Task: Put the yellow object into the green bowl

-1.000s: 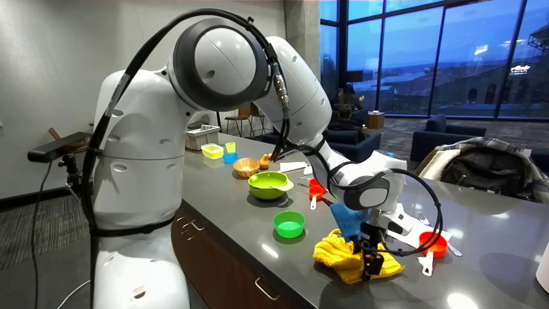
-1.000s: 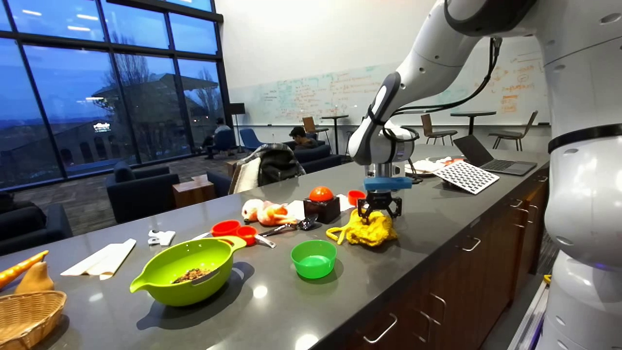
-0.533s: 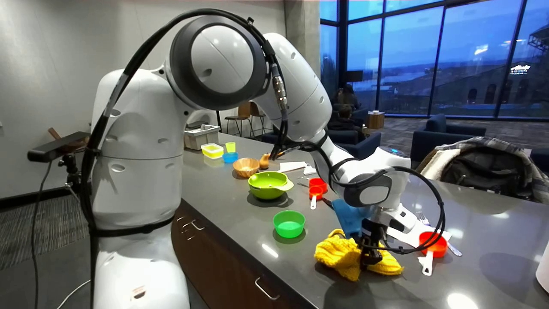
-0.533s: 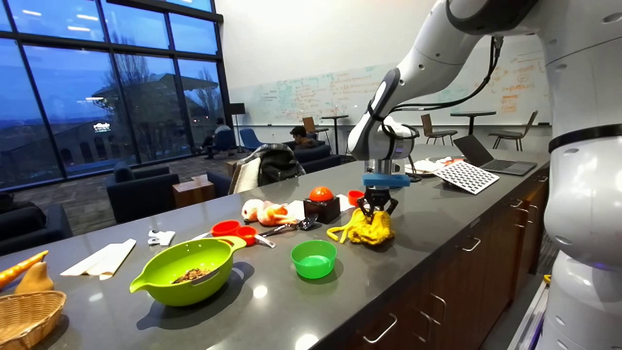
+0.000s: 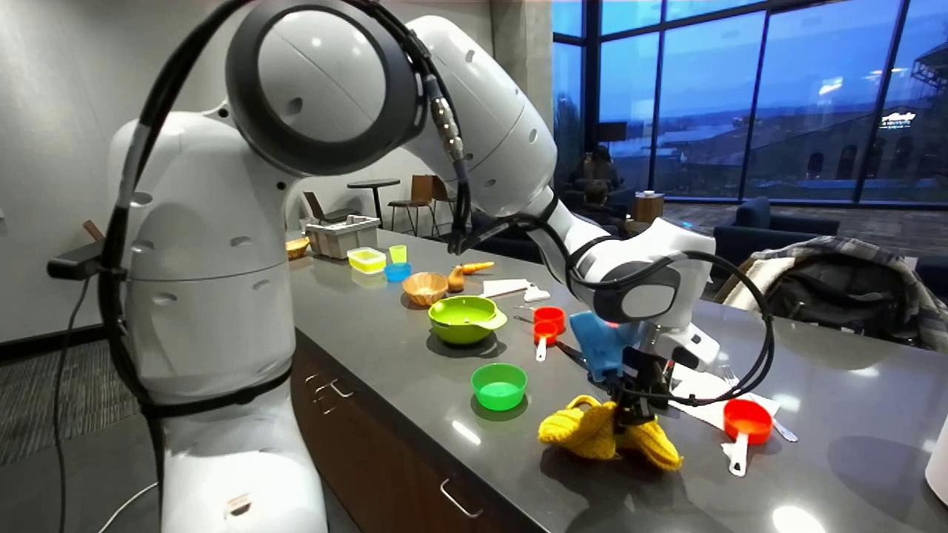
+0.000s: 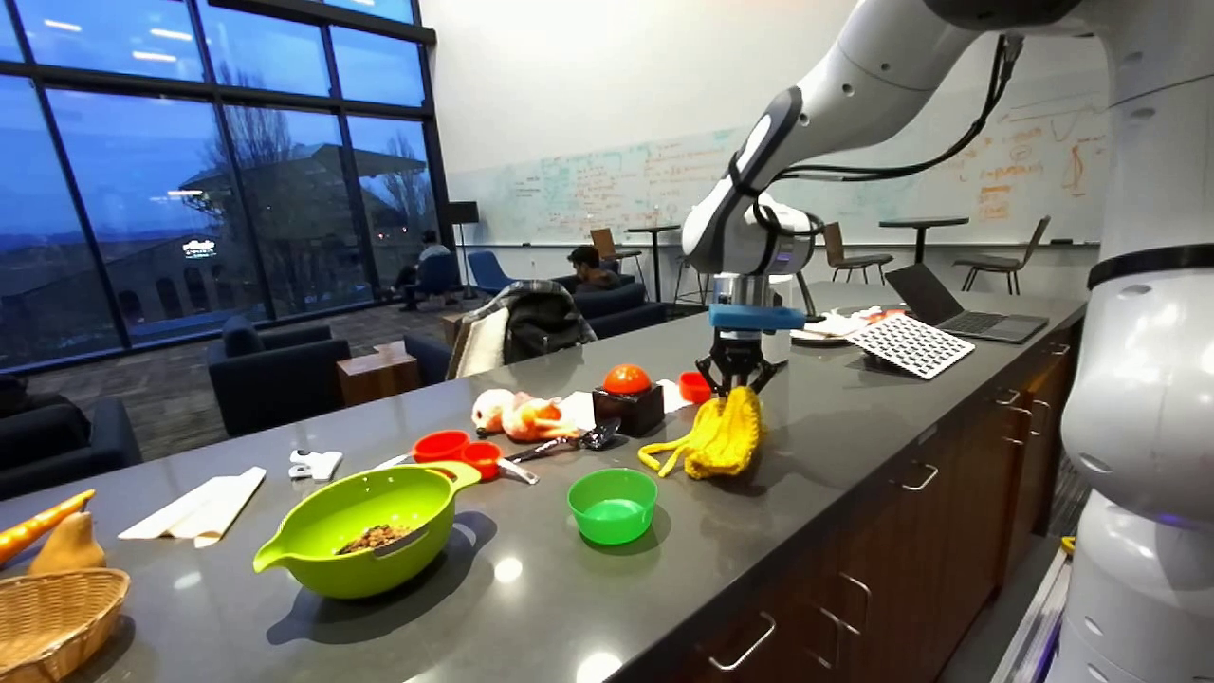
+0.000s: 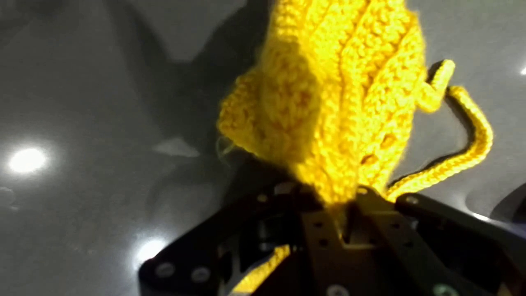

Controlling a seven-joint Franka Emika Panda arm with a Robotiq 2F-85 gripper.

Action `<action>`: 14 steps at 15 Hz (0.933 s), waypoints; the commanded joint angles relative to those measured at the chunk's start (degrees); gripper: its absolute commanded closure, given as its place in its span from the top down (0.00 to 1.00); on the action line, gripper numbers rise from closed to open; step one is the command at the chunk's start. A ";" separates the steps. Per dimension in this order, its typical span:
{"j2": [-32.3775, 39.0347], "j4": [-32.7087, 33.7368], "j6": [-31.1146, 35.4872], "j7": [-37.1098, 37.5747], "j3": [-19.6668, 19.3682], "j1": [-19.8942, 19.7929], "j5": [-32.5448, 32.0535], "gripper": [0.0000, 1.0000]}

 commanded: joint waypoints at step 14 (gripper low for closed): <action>-18.77 3.87 -27.00 -4.86 2.52 1.89 -0.21 0.03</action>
